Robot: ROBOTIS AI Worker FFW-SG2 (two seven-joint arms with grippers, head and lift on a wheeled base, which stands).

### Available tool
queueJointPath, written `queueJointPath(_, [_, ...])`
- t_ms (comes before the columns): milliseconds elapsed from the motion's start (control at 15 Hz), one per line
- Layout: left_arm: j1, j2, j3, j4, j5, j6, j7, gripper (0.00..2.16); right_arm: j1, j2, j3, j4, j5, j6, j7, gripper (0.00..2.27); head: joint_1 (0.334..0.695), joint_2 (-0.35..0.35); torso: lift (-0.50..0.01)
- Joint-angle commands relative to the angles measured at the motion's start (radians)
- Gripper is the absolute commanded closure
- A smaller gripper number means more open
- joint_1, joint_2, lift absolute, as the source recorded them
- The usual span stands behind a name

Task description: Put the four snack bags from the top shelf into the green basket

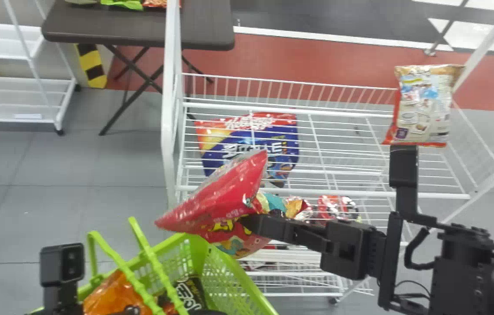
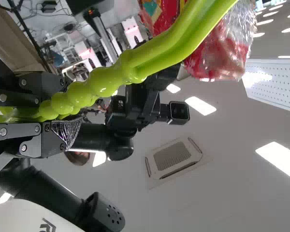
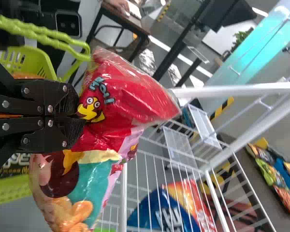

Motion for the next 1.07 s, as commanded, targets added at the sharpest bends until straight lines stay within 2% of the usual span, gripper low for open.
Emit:
queueJointPath(0, [0.001, -0.004, -0.001, 0.001, 0.0, -0.003, -0.01, 2.15, 0.013, 0.007, 0.058, 0.022, -0.002, 0.005, -0.001, 2.25, 0.695, -0.096, 0.0])
queueJointPath(333, [0.001, -0.006, 0.0, 0.007, 0.0, -0.018, -0.01, 2.15, 0.029, 0.011, 0.104, 0.02, 0.009, 0.005, -0.007, 2.25, 0.695, 0.001, 0.0])
queueJointPath(667, [-0.006, -0.006, 0.003, 0.012, 0.0, -0.018, -0.01, 2.15, 0.035, 0.011, 0.089, -0.011, 0.015, 0.005, -0.012, 2.25, 0.695, 0.011, 0.0])
queueJointPath(1000, [-0.011, -0.006, 0.003, 0.019, -0.001, -0.018, -0.01, 2.15, 0.027, 0.011, 0.07, -0.067, 0.006, 0.005, -0.024, 2.25, 0.695, -0.012, 0.0])
